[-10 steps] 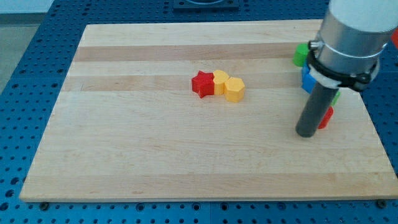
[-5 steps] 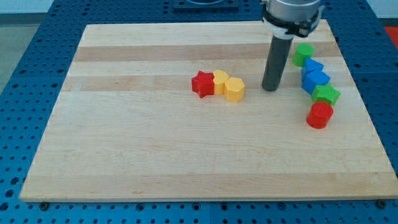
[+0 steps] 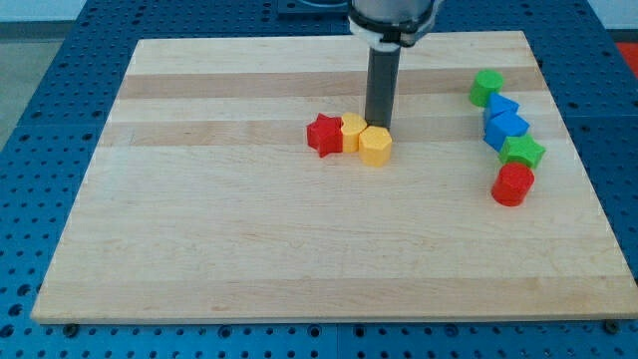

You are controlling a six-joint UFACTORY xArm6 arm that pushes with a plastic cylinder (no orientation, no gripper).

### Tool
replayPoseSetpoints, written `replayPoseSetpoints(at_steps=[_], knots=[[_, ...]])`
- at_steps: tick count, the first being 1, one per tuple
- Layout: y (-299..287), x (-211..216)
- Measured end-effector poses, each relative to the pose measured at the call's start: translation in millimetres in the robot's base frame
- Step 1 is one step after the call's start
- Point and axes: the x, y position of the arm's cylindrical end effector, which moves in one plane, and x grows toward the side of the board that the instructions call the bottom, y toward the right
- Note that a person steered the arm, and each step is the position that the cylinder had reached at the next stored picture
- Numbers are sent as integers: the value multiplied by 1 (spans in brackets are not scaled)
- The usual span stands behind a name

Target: Place the yellow hexagon below the red circle

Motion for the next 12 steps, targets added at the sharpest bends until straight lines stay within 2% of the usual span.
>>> replayPoseSetpoints(at_steps=[3,4,7,9,12], knots=[[-12,92],[-36,100],[-83,164],[-66,148],[10,152]])
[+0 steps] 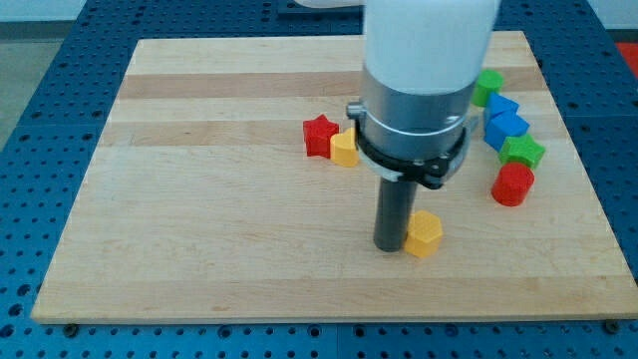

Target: Place the yellow hexagon below the red circle

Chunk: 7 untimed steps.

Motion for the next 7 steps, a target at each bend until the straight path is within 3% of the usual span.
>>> replayPoseSetpoints(at_steps=[7], knots=[[106,0]])
